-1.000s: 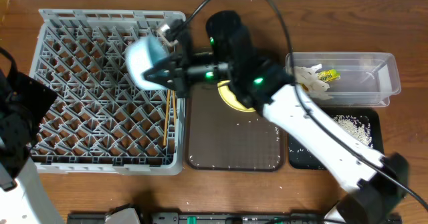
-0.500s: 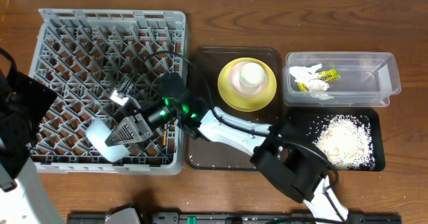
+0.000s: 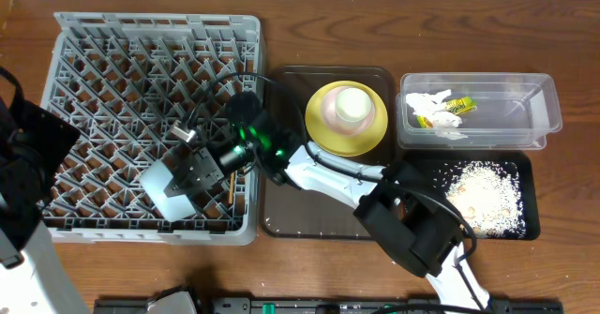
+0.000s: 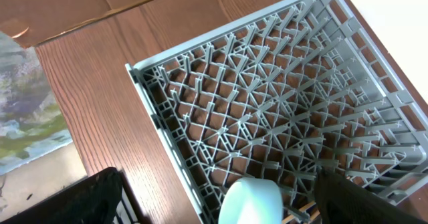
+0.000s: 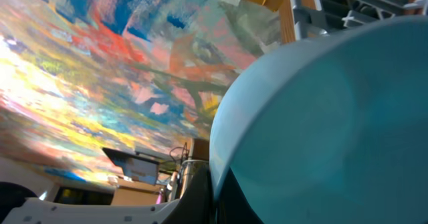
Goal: Sort waste into correct bins and load items into the dishwasher
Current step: 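Lower the bowl into the dish rack and open the right gripper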
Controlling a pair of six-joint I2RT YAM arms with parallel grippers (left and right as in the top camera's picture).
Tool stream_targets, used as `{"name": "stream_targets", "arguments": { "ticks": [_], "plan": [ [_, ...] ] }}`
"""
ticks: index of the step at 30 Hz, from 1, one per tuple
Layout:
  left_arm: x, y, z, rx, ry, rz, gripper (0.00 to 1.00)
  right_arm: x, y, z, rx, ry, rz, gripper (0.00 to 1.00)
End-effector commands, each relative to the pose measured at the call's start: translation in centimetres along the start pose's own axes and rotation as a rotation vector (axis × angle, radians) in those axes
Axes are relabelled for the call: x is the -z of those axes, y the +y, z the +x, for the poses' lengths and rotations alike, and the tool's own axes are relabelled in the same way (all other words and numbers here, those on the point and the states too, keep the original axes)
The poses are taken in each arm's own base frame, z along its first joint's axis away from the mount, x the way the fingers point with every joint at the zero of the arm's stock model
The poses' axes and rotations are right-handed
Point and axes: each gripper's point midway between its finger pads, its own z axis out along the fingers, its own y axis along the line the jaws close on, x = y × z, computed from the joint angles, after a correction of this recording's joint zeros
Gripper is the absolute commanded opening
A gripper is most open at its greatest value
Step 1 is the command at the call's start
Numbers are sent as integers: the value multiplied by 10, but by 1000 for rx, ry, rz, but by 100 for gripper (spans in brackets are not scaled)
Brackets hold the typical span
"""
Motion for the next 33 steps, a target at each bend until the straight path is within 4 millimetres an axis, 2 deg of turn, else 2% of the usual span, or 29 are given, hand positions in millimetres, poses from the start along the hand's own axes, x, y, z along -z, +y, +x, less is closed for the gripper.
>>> {"name": "stream_targets", "arguments": {
  "ticks": [1, 6, 16, 18, 26, 33],
  "plan": [
    [2, 8, 8, 4, 31, -29, 93, 19, -23, 1, -72, -14, 27, 1],
    [2, 8, 8, 4, 31, -29, 93, 27, -26, -3, -115, -32, 32, 1],
    [2, 8, 8, 4, 31, -29, 93, 22, -27, 1, -146, -21, 34, 1],
    [2, 8, 8, 4, 30, -30, 93, 22, -28, 0, -208, -29, 37, 1],
    [2, 8, 8, 4, 31, -29, 93, 16, -29, -1, -247, -48, 48, 1],
    [2, 8, 8, 4, 31, -29, 93, 23, -30, -4, -236, -54, 47, 1]
  ]
}}
